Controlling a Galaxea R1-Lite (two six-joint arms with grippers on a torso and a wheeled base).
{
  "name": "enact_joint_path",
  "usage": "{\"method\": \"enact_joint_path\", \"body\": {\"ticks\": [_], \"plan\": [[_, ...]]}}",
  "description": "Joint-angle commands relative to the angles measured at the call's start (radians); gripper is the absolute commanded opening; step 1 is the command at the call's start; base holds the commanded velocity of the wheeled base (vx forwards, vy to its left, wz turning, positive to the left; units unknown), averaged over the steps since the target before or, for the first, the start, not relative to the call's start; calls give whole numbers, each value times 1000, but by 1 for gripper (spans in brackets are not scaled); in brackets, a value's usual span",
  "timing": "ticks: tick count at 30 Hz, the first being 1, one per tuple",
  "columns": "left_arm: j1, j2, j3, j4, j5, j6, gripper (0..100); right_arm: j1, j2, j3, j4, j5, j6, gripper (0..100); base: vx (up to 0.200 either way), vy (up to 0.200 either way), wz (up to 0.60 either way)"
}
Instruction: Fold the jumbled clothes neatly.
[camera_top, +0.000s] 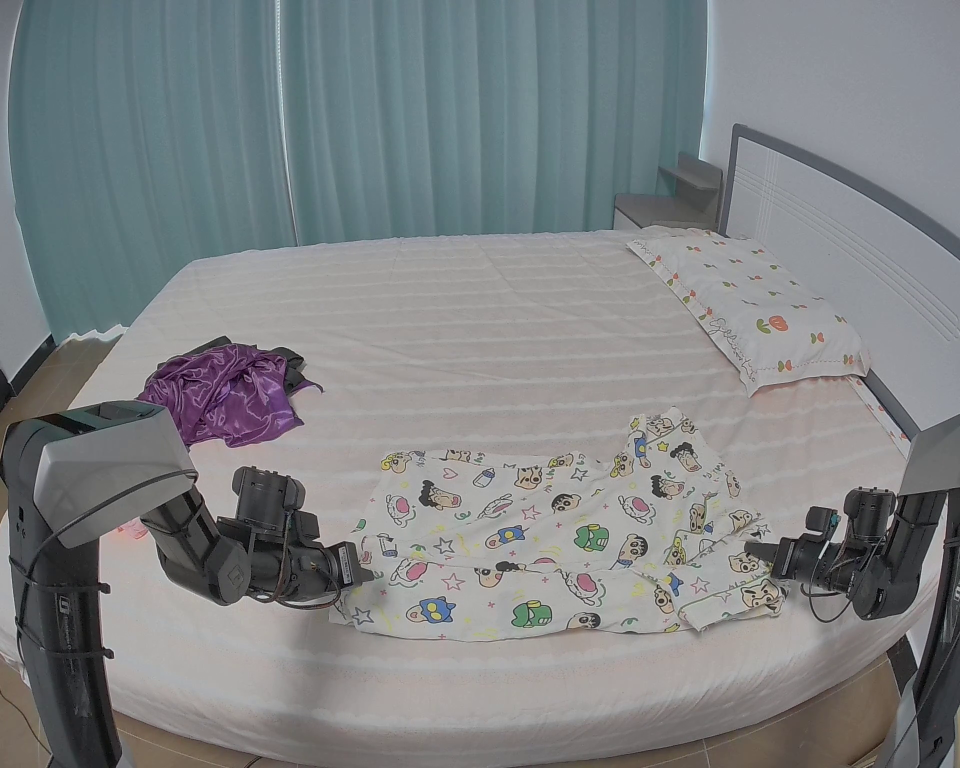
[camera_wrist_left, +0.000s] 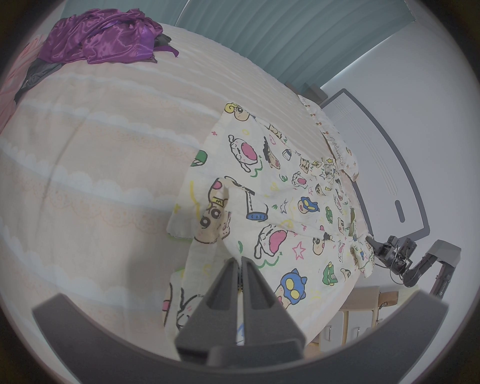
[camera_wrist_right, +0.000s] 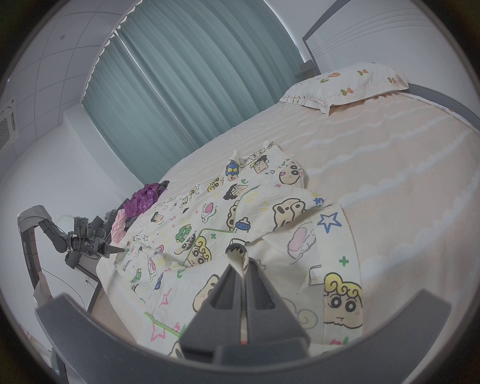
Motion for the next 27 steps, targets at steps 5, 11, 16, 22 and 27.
{"method": "enact_joint_path", "body": {"ticks": [5,11,16,22,27], "plan": [[13,-25,56,6,24,45,0,0,9,3,-36,1,1,0,0,0,0],[24,-26,57,0,31,48,0,0,23,6,-63,1,1,0,0,0,0],[24,-26,54,0,31,47,100,0,23,9,-65,1,1,0,0,0,0],[25,-20,50,-2,29,48,100,2,23,12,-65,1,1,0,0,0,0],[25,-17,36,-3,24,47,100,2,23,12,-65,1,1,0,0,0,0]]}}
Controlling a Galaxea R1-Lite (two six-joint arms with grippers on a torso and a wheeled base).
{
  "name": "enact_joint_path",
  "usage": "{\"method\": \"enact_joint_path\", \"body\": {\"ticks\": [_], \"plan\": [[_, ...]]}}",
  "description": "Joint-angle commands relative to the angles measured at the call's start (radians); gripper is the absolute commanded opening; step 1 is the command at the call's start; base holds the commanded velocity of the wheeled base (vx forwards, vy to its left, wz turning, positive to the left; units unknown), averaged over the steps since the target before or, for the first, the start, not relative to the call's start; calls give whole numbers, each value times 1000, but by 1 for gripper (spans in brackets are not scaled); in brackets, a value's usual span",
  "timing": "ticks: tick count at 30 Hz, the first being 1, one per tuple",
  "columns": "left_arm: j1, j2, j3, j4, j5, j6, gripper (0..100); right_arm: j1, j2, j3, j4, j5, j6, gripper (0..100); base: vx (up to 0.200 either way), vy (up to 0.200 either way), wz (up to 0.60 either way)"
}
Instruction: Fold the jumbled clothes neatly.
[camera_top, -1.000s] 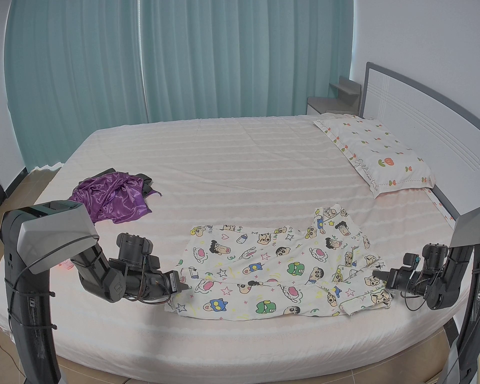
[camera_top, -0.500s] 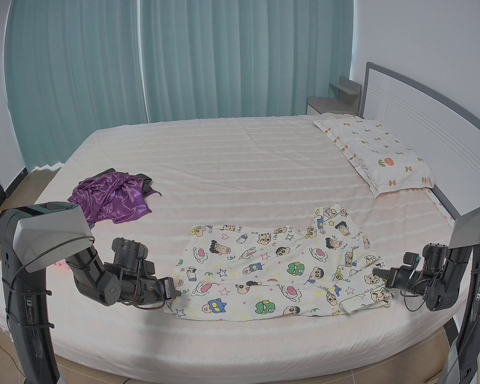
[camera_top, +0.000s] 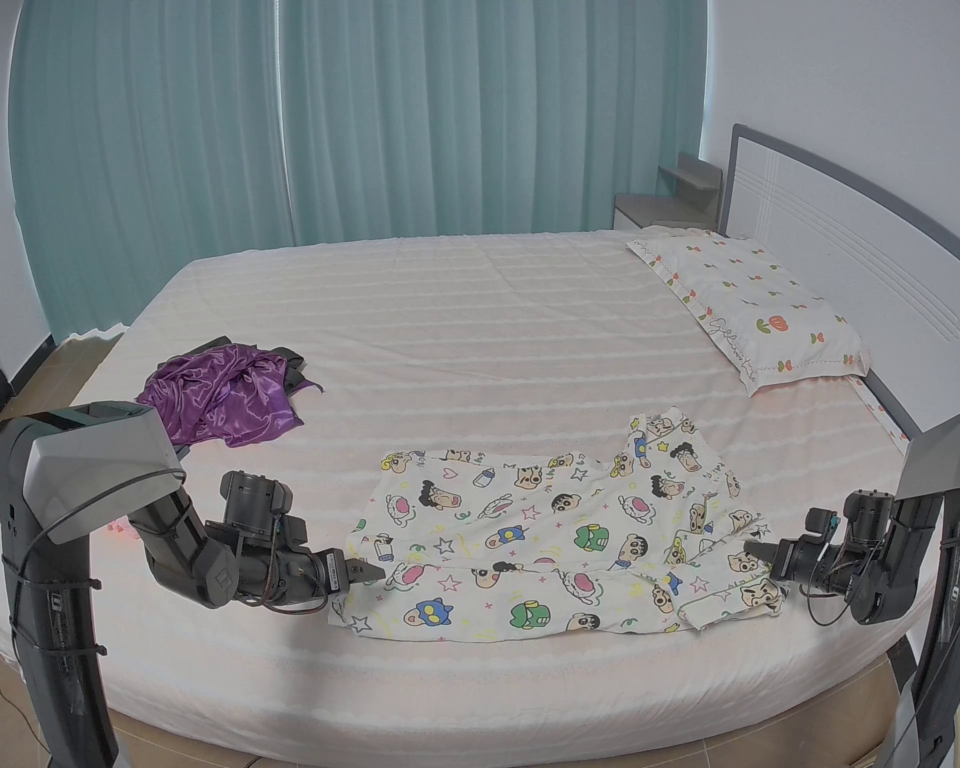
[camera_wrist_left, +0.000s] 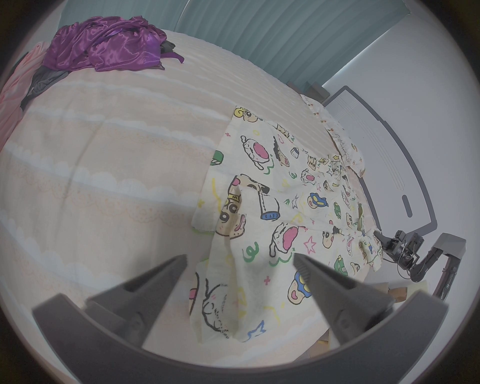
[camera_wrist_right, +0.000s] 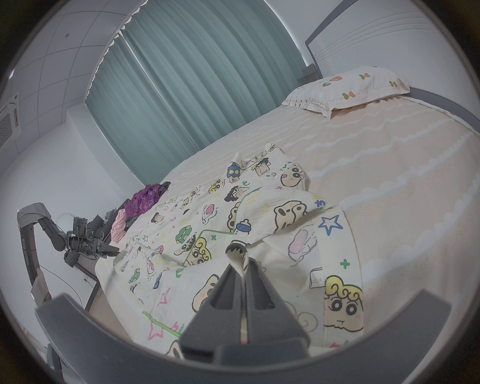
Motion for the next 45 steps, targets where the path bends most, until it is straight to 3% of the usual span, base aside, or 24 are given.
{"method": "enact_joint_path", "body": {"ticks": [1,18,19,31,45], "plan": [[-2,4,-8,-1,-5,-1,100,0,1,0,-2,0,0,0,0,0,0],[-14,30,-21,-1,4,2,100,0,1,1,-2,0,-2,0,0,0,0],[-14,30,-21,-1,4,2,0,0,1,1,-2,0,-2,0,0,0,0],[-11,10,22,2,18,4,0,0,1,8,-8,0,-2,0,0,0,0],[-11,-15,93,2,62,62,0,11,44,11,-123,-3,8,0,0,0,0]]}}
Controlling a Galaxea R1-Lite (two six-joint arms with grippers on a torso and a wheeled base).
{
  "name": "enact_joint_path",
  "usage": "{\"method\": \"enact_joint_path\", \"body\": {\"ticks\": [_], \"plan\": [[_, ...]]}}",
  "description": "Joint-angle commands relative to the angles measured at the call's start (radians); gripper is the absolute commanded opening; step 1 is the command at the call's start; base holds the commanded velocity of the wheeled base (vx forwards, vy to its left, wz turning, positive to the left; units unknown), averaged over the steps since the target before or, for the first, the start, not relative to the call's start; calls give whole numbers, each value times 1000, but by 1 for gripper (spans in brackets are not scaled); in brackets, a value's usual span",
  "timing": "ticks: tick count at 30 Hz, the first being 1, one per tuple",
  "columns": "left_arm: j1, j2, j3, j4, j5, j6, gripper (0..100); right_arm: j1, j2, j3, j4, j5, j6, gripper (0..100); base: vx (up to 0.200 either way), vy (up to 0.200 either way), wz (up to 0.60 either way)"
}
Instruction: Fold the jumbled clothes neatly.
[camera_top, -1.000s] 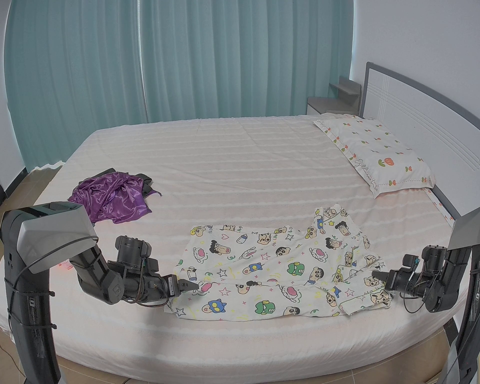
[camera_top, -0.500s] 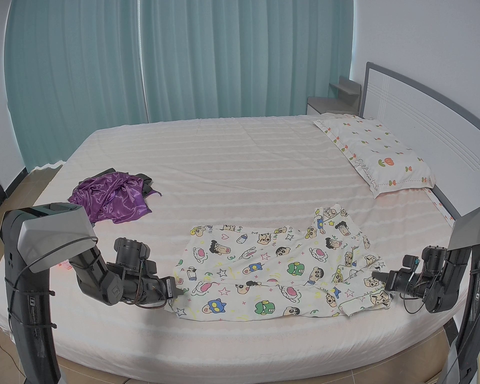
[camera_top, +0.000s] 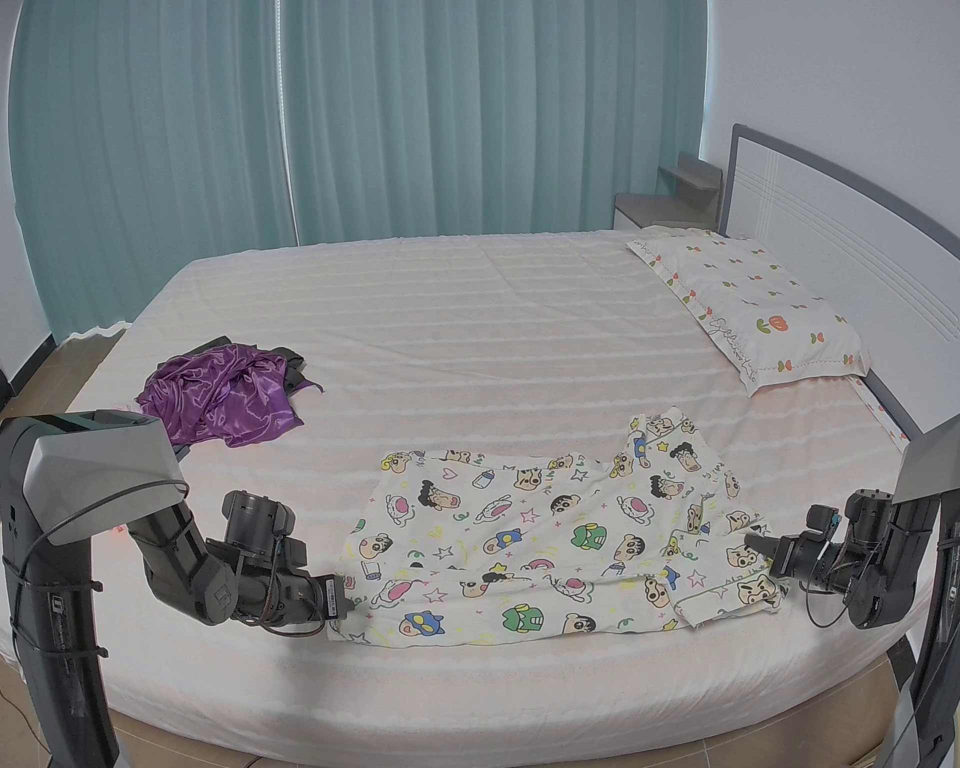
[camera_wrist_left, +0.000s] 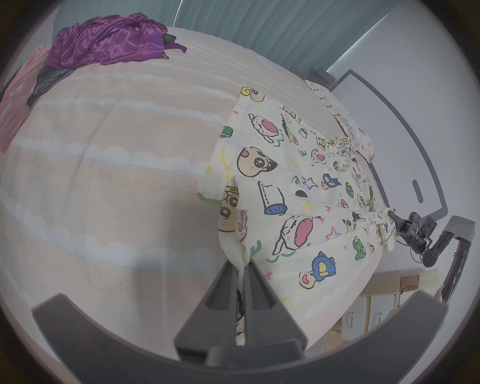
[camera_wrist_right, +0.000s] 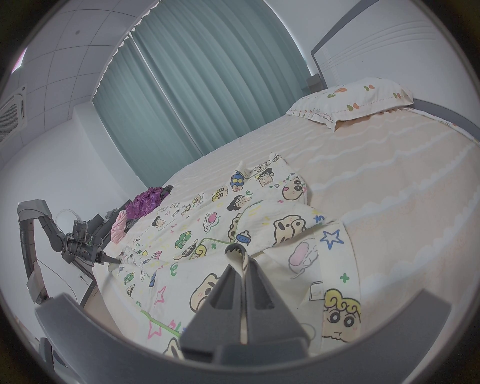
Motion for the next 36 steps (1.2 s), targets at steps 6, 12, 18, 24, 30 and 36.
{"method": "enact_joint_path", "body": {"ticks": [6,12,18,24,30,36], "plan": [[0,0,-26,0,23,-4,0,25,40,-3,-52,-15,16,0,0,0,0],[-3,6,-38,3,45,-6,100,27,46,-18,-42,-38,16,100,0,0,0],[8,2,-29,1,43,-17,100,24,49,-19,-52,-46,17,100,0,0,0],[57,-106,17,0,-18,-189,100,-2,-51,-7,-52,-50,126,100,0,0,0],[61,-198,108,-26,-92,-360,100,-33,-91,-13,-52,-52,227,100,0,0,0],[61,-218,146,-215,-97,-636,100,-42,-86,-26,-52,-61,253,100,0,0,0]]}}
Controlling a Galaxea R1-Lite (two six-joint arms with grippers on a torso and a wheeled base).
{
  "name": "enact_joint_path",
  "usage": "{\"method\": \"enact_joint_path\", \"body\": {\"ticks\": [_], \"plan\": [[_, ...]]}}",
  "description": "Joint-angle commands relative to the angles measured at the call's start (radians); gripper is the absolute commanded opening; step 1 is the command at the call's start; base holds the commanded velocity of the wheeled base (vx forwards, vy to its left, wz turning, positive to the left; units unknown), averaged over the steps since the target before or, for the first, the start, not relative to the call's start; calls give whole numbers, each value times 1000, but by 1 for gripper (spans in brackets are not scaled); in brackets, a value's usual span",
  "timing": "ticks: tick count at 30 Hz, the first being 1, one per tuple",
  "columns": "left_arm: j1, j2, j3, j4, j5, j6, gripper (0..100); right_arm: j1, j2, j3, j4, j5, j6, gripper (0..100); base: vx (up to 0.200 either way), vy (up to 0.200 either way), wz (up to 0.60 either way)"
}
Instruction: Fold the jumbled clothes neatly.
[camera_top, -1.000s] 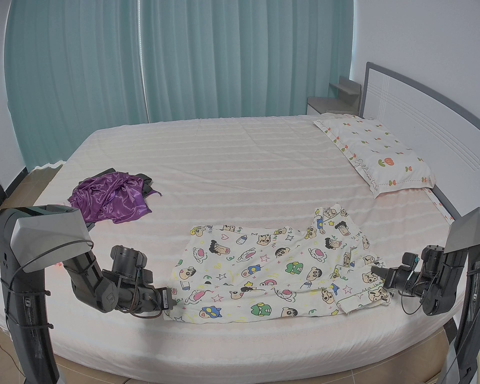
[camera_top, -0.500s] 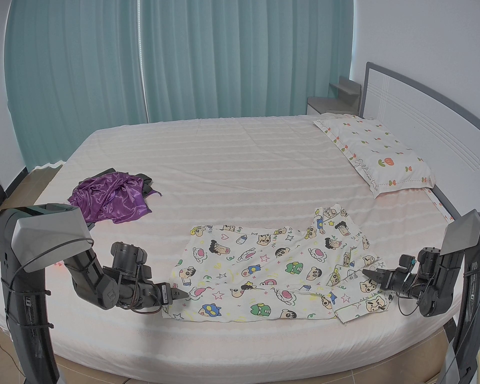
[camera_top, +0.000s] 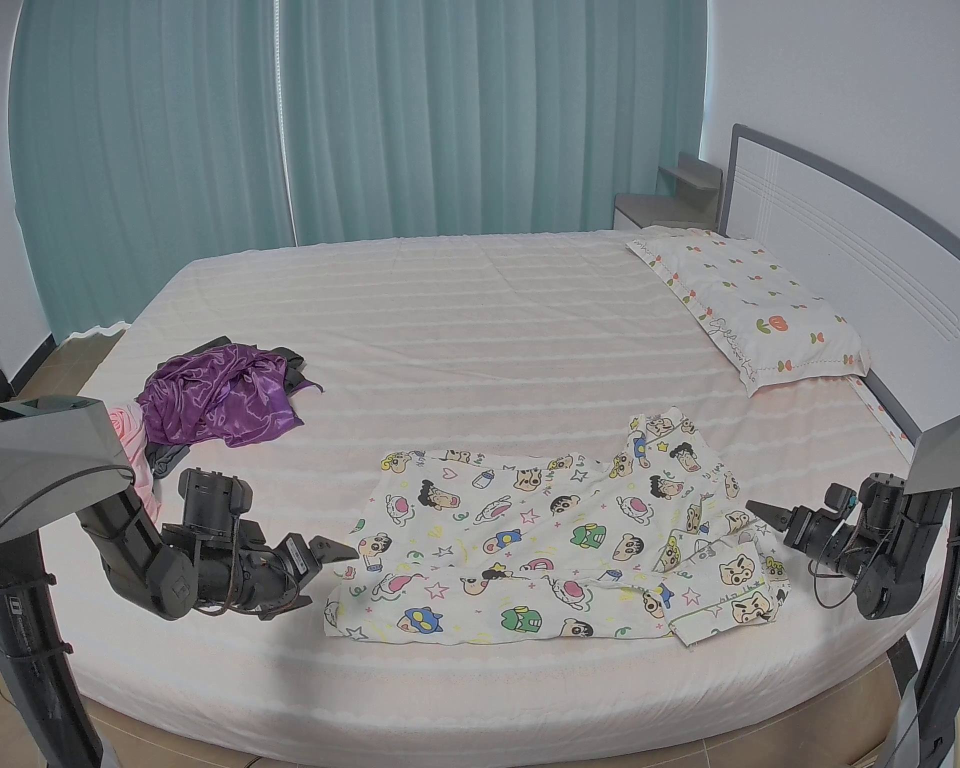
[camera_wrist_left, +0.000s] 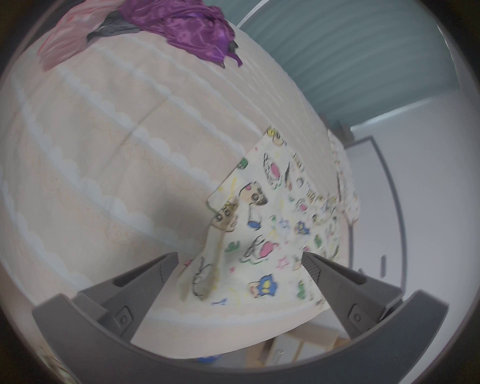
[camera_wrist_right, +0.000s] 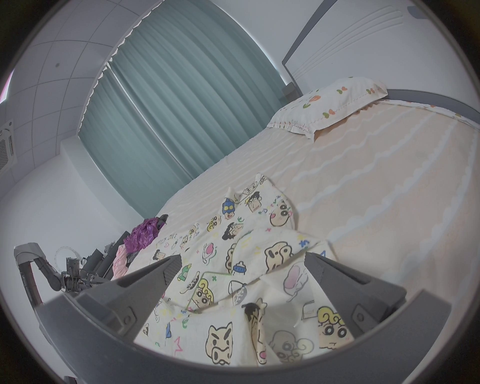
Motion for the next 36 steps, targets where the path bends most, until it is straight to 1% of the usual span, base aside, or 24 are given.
{"method": "enact_joint_path", "body": {"ticks": [1,2,3,4,9,18,33,36], "plan": [[6,-65,55,-151,-9,-154,100,-13,-20,-10,-18,-6,32,100,200,0,0],[6,-85,86,-201,-20,-174,100,-13,-21,-10,-18,-6,42,100,200,0,0],[4,-86,89,-206,-20,-174,100,-13,-21,-10,-18,-6,42,100,200,0,0],[1,-93,121,-241,-20,-174,100,-13,-21,-11,-18,-6,52,100,200,0,0],[0,-89,149,-296,-20,-172,100,-13,-21,-10,-18,-6,65,100,200,0,0],[-5,-83,152,-302,-20,-177,100,-12,-18,-10,-18,-5,65,100,0,0,0],[-17,-80,153,-304,-12,-174,100,-9,-14,-10,-18,-5,65,100,0,-200,0],[-17,-77,150,-304,-9,-169,100,-6,-8,-10,-18,-5,58,100,0,0,0]]}}
